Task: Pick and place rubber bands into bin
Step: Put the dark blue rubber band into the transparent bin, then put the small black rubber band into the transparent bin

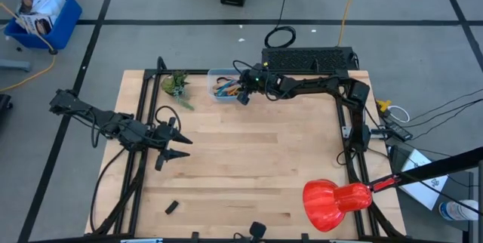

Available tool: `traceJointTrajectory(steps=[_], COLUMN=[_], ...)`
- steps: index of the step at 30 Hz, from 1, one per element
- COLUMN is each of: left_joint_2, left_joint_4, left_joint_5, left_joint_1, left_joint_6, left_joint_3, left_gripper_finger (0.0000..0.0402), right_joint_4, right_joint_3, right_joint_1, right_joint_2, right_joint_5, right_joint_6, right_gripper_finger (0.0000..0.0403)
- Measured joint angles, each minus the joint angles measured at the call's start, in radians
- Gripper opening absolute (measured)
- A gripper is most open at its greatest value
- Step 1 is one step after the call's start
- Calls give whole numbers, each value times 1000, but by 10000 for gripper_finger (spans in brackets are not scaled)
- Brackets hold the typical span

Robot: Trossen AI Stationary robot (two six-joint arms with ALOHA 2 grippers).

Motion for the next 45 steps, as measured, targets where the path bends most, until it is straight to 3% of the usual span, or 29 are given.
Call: traceJointTrajectory(steps=[14,23,28,30,36,40,45], left_joint_2=[0,0,0,0,1,1,49], left_joint_4=[1,37,81,86,115,125,74], left_joint_5=[0,26,25,22,-4,-7,-9], left_joint_1=[0,0,0,0,0,0,0], left_joint_6=[8,0,-41,-48,-47,-30,32], left_joint_3=[0,0,0,1,1,32,142], left_gripper_finger=[218,218,218,218,218,218,218], right_joint_4=[-6,-11,-5,0,11,152,372], right_joint_3=[0,-1,-27,-63,-263,-431,-597], right_joint_1=[0,9,17,25,57,67,67], right_joint_2=[-7,-110,-232,-296,-502,-631,-750], right_joint_5=[3,-4,-166,-212,-206,-202,-73], right_joint_6=[50,19,-4,-10,39,51,135], right_gripper_finger=[118,150,146,143,145,145,141])
